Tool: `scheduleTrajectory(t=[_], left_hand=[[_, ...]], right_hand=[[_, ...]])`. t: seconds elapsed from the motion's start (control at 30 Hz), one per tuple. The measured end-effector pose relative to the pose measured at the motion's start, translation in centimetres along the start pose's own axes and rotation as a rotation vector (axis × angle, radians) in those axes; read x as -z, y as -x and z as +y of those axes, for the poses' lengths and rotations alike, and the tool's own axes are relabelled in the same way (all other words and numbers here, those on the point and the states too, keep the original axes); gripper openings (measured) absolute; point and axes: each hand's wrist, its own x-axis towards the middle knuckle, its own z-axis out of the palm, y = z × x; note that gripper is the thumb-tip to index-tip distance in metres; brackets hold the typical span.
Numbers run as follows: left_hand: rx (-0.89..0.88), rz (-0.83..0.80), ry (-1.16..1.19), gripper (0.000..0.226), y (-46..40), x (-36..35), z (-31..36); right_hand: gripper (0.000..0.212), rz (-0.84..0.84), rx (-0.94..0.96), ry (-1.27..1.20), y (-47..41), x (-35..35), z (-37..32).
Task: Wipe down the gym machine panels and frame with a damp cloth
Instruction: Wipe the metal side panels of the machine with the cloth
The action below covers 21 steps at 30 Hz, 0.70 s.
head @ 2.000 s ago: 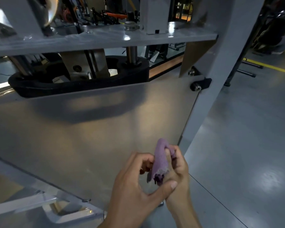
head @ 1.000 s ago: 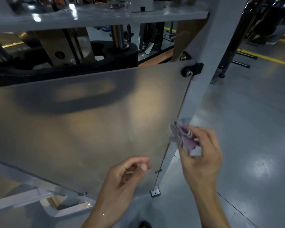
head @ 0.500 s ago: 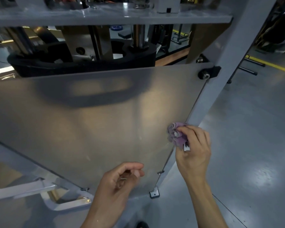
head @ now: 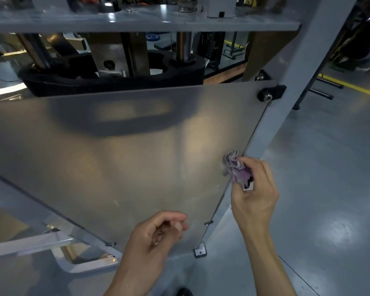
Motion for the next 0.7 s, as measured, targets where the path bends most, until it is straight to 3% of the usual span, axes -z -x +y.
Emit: scheduleTrajectory(t=[0.17, 0.33, 0.43, 0.57, 0.7], left_hand=[[0.002, 0.033, 0.023, 0.012, 0.3, 0.3, 0.0], [-0.006, 0.112, 0.038, 0.008, 0.5, 1.1, -0.4], [-0.018, 0.124, 0.045, 0.021, 0.8, 1.7, -0.4], [-0.004, 0.144, 0.003, 0.040, 1.3, 2.6, -0.8], [-0.014, 0.153, 0.042, 0.020, 1.5, 3.0, -1.0]], right_hand=[[0.040, -0.032, -0.144, -0.057, 1.7, -1.0, 0.9], [0.032, 0.130, -0.378, -0.232, 2.1, -1.3, 1.4], [0.028, 0.146, -0.339, -0.233, 2.5, -2.9, -0.1], [0.042, 0.069, -0.235, -0.204, 3.9, -5.4, -2.7], [0.036, 0.060, -0.193, -0.165, 3.3, -3.6, -1.8]])
